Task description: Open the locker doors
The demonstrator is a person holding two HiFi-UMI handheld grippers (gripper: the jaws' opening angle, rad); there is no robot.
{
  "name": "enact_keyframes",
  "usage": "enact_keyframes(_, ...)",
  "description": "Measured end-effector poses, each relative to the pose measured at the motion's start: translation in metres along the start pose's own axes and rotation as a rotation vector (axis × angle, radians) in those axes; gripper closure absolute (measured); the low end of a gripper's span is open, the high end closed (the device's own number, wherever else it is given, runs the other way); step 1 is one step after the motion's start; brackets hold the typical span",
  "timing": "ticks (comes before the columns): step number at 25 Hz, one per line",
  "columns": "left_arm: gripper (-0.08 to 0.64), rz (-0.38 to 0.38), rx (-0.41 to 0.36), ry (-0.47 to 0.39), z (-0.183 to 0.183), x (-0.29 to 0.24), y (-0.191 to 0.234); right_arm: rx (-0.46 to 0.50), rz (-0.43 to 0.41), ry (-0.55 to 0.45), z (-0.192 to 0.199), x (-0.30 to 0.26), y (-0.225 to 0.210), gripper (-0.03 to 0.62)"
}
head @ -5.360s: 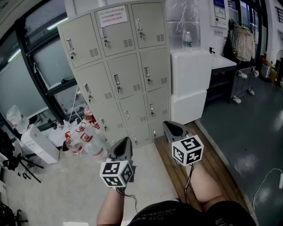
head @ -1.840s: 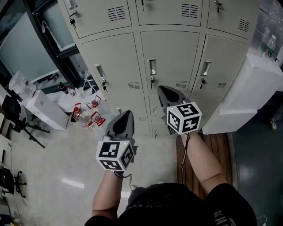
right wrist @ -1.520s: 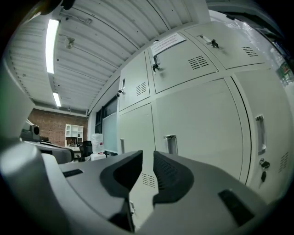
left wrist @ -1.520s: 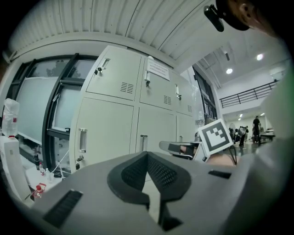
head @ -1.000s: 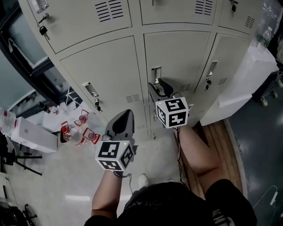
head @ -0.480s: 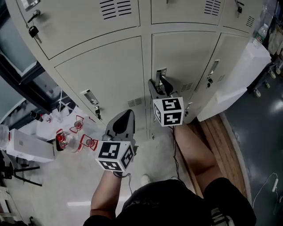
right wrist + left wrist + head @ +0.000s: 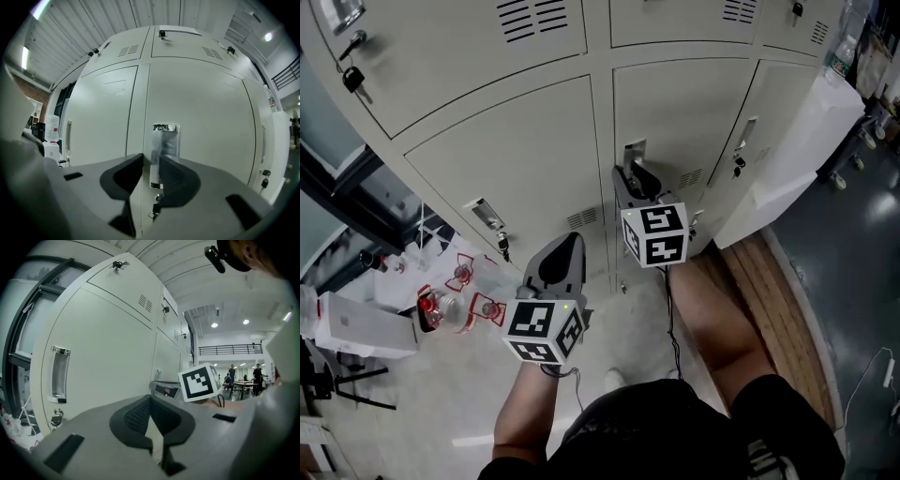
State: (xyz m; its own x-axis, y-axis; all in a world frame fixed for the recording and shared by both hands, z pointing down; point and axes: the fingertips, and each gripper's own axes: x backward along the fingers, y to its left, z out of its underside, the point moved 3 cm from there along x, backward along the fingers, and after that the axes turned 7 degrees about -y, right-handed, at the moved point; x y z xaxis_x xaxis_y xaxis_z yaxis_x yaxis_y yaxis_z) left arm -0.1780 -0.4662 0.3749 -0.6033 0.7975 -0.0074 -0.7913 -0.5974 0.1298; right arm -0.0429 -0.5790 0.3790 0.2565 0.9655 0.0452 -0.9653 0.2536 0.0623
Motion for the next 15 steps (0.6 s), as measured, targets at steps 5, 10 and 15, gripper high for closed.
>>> enact_keyframes(5, 0.561, 0.01, -0.004, -0.003, -0.002, 0.004, -0.006, -0.009, -0.016, 0.006, 0.0, 0.01, 0.0, 0.485)
enact_keyframes(10, 0.561, 0.02, -0.009, -0.008, -0.005, 0.006, -0.017, -0.009, -0.053, 0.012, 0.0, 0.022, -0.001, 0.485)
enact_keyframes(15, 0.561, 0.023, -0.008, -0.014, -0.005, 0.008, -0.031, -0.009, -0.107, 0.011, -0.001, 0.037, -0.002, 0.485)
